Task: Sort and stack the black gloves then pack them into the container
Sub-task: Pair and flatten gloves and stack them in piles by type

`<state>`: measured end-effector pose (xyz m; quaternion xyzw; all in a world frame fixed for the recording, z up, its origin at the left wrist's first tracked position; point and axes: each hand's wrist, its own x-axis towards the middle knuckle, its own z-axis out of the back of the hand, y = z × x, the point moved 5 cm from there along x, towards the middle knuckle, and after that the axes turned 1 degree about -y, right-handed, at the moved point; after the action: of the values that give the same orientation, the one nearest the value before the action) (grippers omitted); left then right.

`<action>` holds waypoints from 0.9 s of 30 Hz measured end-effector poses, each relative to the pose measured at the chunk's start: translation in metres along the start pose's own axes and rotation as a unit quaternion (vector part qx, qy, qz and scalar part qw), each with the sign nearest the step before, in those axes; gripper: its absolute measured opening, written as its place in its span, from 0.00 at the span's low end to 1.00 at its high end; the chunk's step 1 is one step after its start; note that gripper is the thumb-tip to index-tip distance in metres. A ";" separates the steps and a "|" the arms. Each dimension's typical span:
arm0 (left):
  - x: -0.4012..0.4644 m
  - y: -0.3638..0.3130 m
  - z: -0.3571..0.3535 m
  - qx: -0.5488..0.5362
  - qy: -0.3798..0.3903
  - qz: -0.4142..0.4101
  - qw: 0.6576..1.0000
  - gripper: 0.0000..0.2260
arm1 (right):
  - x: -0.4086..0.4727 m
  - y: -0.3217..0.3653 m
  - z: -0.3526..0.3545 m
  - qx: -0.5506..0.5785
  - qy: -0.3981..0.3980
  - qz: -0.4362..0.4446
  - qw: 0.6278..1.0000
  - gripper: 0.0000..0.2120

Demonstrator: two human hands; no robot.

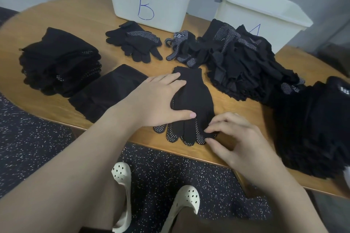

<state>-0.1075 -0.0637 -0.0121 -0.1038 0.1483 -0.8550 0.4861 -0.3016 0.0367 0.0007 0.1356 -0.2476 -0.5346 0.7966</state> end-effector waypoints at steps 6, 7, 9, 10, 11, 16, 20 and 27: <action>0.000 0.001 -0.002 -0.001 -0.004 -0.001 1.000 0.44 | 0.001 0.011 0.000 0.015 -0.029 0.031 0.999 0.05; 0.000 0.000 -0.001 0.000 -0.007 -0.002 1.000 0.44 | 0.001 0.013 -0.001 0.019 -0.026 0.034 0.999 0.05; 0.000 0.000 -0.001 -0.001 -0.010 -0.001 1.000 0.43 | 0.001 0.013 -0.004 0.024 -0.011 0.037 0.999 0.05; 0.000 0.000 -0.001 -0.002 -0.013 0.001 1.000 0.43 | 0.001 0.013 -0.006 0.025 -0.002 0.039 0.999 0.05; 0.001 0.000 -0.002 -0.004 -0.019 0.004 1.000 0.43 | 0.001 0.012 -0.008 0.025 0.006 0.041 0.999 0.05; 0.002 -0.009 -0.004 0.005 -0.045 0.030 0.999 0.43 | 0.001 0.014 -0.008 0.037 0.014 0.038 0.998 0.04; 0.003 -0.013 -0.006 0.024 -0.051 0.036 0.998 0.44 | -0.002 0.005 0.009 0.051 -0.048 0.020 0.997 0.03; 0.004 -0.012 -0.005 0.020 -0.039 0.038 0.998 0.46 | -0.004 -0.022 0.012 0.004 -0.035 -0.056 0.998 0.09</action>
<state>-0.1206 -0.0601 -0.0120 -0.1217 0.1155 -0.8340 0.5256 -0.3262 0.0322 -0.0004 0.1330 -0.2696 -0.5817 0.7558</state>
